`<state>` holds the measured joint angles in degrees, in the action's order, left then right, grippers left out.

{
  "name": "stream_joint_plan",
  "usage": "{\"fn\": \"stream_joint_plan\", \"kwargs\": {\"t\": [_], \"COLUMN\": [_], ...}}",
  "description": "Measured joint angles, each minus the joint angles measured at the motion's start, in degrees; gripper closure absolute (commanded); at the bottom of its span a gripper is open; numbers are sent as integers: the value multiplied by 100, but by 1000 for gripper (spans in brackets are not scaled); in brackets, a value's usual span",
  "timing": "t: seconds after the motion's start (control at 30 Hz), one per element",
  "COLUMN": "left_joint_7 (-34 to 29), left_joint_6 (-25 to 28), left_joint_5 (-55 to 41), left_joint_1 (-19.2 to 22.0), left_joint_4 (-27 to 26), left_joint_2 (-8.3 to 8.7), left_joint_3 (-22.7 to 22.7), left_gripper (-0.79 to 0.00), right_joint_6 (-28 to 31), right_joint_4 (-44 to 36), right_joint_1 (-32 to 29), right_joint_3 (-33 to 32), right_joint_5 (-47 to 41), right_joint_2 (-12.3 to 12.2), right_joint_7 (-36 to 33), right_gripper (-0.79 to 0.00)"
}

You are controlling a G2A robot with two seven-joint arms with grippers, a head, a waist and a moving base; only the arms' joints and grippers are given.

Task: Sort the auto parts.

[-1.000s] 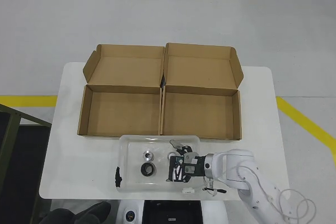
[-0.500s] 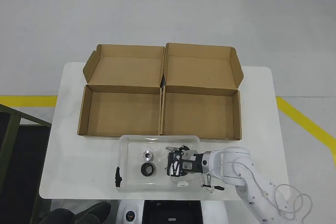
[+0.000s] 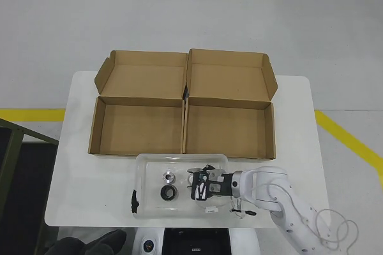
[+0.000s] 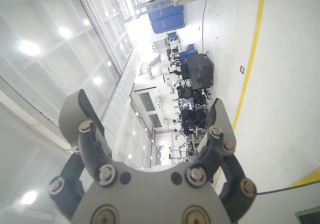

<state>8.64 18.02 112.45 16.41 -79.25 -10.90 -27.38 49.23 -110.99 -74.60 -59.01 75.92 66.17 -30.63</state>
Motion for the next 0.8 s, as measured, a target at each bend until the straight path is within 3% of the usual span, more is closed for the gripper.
{"fn": "stream_joint_plan", "kwargs": {"t": [0.8], "left_joint_7": [0], "left_joint_6": [0], "left_joint_5": [0], "left_joint_1": [0], "left_joint_4": [0], "left_joint_2": [0], "left_joint_3": [0], "left_gripper": [-785], "right_joint_6": [148], "right_joint_4": [-339], "right_joint_1": [114], "right_joint_3": [-358], "right_joint_5": [-682], "right_joint_2": [-58], "right_joint_7": [2305], "right_gripper": [0]}}
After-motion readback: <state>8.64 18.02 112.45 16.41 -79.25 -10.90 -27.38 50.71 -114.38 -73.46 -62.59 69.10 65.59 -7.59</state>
